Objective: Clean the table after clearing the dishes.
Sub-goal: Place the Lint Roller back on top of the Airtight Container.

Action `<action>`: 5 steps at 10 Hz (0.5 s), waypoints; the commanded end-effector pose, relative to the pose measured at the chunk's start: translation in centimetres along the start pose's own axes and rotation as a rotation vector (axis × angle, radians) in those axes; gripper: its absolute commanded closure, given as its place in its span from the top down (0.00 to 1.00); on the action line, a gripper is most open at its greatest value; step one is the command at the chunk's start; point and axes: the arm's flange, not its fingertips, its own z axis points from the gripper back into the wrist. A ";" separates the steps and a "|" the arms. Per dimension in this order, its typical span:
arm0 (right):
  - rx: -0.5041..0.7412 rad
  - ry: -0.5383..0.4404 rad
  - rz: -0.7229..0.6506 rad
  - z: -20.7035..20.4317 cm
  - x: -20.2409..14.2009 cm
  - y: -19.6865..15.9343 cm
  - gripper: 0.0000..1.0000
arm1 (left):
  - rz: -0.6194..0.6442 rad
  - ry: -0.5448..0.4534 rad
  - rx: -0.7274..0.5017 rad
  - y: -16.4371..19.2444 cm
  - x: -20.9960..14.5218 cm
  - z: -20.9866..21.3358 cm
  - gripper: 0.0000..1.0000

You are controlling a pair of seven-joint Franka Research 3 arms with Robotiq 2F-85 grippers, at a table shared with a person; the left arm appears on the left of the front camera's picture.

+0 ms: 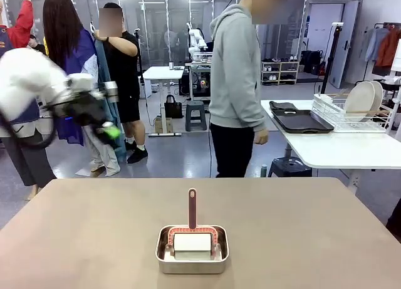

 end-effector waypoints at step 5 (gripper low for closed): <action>0.007 -0.006 0.006 -0.1 0.0 0.3 1.00 | 0.226 -0.276 -0.224 11.0 -24.2 13.5 1.00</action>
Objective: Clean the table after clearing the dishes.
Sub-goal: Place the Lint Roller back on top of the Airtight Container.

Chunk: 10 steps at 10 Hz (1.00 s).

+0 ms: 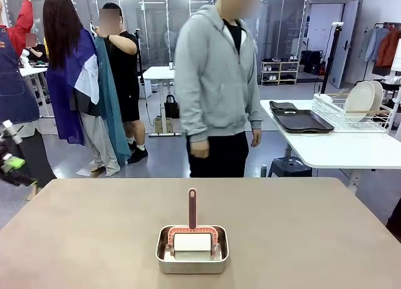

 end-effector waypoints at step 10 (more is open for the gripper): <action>0.007 -0.007 0.006 0.0 0.0 0.3 1.00 | 0.059 -0.053 -0.033 3.9 -2.1 2.5 1.00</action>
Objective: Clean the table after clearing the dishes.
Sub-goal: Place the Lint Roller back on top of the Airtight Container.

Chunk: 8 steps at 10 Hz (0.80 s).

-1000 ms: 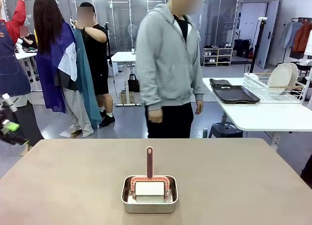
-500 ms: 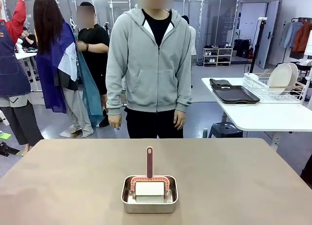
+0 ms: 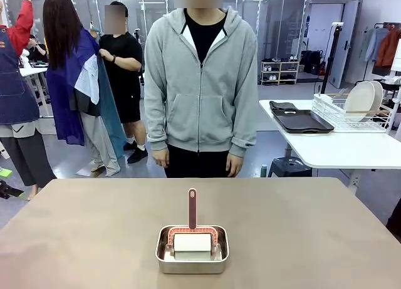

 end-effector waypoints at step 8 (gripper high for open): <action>0.007 -0.007 0.006 0.0 0.0 0.3 1.00 | -0.001 -0.003 -0.003 -0.6 -0.7 -0.3 1.00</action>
